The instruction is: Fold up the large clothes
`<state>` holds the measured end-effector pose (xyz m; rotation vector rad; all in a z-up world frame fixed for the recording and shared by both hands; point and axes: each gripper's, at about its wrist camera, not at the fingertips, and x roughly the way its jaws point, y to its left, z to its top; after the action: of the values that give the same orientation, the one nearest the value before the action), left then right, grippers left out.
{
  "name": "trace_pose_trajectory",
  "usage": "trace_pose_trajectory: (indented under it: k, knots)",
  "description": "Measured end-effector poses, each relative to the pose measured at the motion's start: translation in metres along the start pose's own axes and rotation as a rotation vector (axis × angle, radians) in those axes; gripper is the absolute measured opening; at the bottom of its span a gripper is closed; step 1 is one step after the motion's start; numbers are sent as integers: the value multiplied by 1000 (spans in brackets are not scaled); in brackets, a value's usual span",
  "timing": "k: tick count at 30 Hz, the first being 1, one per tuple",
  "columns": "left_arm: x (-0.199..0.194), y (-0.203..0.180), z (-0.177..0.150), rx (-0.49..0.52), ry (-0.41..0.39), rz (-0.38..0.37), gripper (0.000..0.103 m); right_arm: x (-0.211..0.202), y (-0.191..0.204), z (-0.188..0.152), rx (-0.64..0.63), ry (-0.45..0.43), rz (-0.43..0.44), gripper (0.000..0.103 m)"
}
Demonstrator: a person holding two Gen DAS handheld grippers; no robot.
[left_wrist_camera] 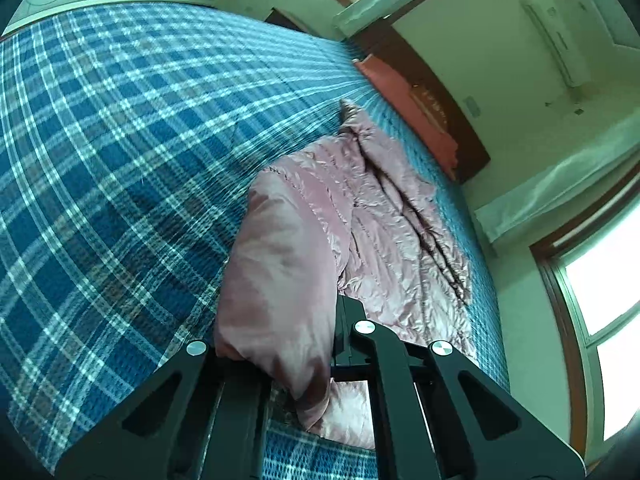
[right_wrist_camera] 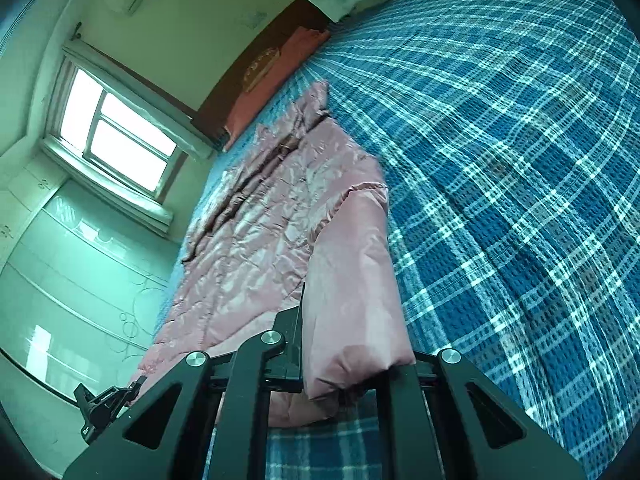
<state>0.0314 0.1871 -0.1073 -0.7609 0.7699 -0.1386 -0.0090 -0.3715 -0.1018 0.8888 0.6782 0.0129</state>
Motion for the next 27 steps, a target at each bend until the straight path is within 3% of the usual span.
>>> trace_pose_trajectory:
  k: [16, 21, 27]
  knots:
    - [-84, -16, -7, 99, -29, -97, 4, -69, 40, -6, -71, -39, 132, 9]
    - [-69, -39, 20, 122, -52, -125, 4, -45, 50, 21, -69, -60, 179, 9]
    - [-21, -83, 74, 195, -93, -115, 4, 10, 75, 90, -73, -101, 220, 9]
